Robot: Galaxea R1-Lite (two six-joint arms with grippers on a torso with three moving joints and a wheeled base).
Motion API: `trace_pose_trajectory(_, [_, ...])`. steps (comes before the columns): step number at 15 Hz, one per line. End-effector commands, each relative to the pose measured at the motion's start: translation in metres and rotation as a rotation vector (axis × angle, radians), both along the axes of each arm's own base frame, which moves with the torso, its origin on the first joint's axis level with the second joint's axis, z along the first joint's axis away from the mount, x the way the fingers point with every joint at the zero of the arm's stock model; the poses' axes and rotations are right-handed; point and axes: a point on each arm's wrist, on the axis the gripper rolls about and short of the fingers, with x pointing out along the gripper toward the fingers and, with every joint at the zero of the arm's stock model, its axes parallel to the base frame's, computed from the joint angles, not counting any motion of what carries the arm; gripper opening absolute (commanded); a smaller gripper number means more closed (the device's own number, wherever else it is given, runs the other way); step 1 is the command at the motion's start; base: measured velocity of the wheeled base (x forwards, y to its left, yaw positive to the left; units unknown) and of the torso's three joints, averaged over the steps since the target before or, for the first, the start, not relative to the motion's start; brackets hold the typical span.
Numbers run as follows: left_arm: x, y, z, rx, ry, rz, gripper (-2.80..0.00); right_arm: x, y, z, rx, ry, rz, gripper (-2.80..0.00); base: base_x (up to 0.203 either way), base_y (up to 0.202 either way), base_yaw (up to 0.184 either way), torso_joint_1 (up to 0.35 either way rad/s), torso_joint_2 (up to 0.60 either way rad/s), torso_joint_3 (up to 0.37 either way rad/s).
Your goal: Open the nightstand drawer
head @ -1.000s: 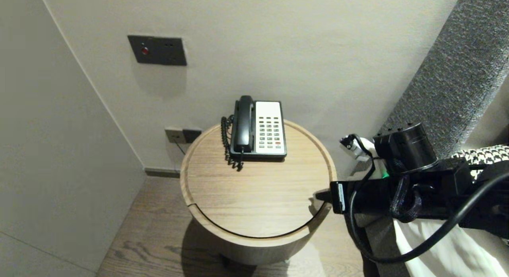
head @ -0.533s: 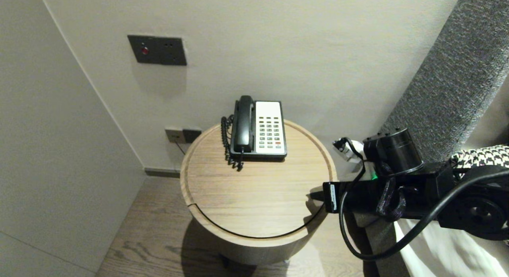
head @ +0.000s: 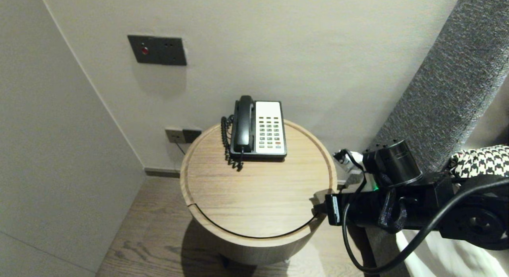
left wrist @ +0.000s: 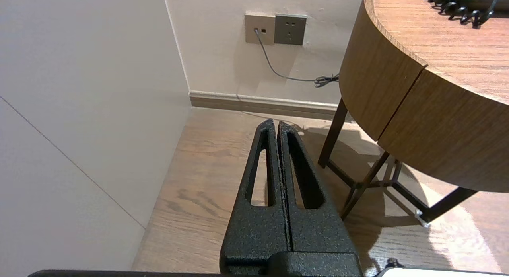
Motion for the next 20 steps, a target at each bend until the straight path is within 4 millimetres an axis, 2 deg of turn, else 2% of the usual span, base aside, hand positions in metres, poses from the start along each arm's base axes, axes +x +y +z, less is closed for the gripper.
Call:
trace_pose_trajectory(1, [0.0,0.0,0.0,0.0,-0.003,0.001,-2.8,-0.007,-0.003,-0.003,-0.005,0.014,0.002,-2.8,0.0,0.0,0.0,0.0,0.0,0.0])
trace_pose_trajectory(11, [0.0,0.0,0.0,0.0,-0.002,0.001,-2.8,-0.03,-0.008,-0.012,-0.024,0.047,0.031,-2.8,0.0,0.0,0.0,0.0,0.0,0.0])
trace_pose_trajectory(15, [0.0,0.0,0.0,0.0,-0.002,0.001,-2.8,-0.048,-0.012,-0.016,-0.032,0.06,0.055,-2.8,0.0,0.0,0.0,0.0,0.0,0.0])
trace_pose_trajectory(20, [0.0,0.0,0.0,0.0,-0.002,0.001,-2.8,-0.065,-0.005,-0.027,-0.052,0.098,0.127,-2.8,0.0,0.0,0.0,0.0,0.0,0.0])
